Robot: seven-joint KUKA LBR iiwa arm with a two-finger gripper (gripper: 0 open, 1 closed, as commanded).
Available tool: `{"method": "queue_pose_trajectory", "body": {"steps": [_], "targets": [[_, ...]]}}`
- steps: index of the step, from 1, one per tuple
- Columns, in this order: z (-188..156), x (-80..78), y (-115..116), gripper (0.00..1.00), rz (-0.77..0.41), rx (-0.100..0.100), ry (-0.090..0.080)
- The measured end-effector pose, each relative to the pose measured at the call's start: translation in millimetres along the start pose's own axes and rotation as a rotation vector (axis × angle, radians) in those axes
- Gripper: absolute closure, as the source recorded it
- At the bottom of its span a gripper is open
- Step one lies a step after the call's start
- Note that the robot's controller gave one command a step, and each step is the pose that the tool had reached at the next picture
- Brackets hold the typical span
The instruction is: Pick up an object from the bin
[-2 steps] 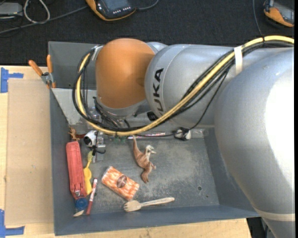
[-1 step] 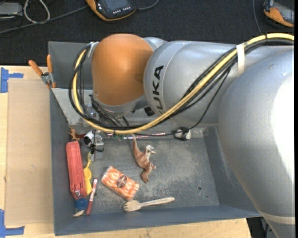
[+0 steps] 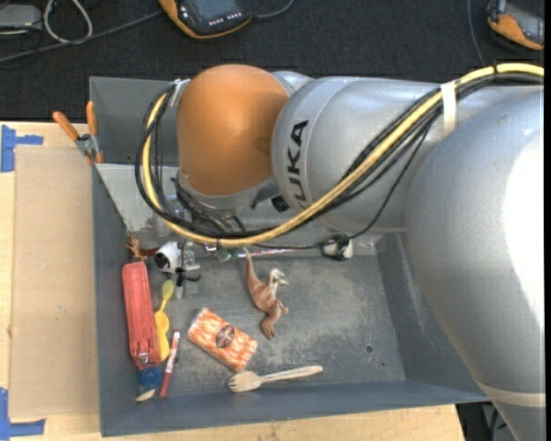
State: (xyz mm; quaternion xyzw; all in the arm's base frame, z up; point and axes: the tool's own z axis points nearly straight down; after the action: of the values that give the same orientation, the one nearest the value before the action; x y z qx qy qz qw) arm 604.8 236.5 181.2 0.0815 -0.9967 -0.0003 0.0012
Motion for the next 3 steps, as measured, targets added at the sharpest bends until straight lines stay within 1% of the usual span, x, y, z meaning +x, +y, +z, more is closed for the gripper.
{"method": "queue_pose_trajectory", "body": {"steps": [1, 2, 3], "targets": [[46.3, 39.8, 4.4, 0.00, -0.023, -0.002, -0.003], [37.8, 38.9, 6.9, 0.00, -0.002, -0.002, -0.006], [75.3, 50.0, -63.7, 0.00, -0.002, -0.002, -0.001]]}}
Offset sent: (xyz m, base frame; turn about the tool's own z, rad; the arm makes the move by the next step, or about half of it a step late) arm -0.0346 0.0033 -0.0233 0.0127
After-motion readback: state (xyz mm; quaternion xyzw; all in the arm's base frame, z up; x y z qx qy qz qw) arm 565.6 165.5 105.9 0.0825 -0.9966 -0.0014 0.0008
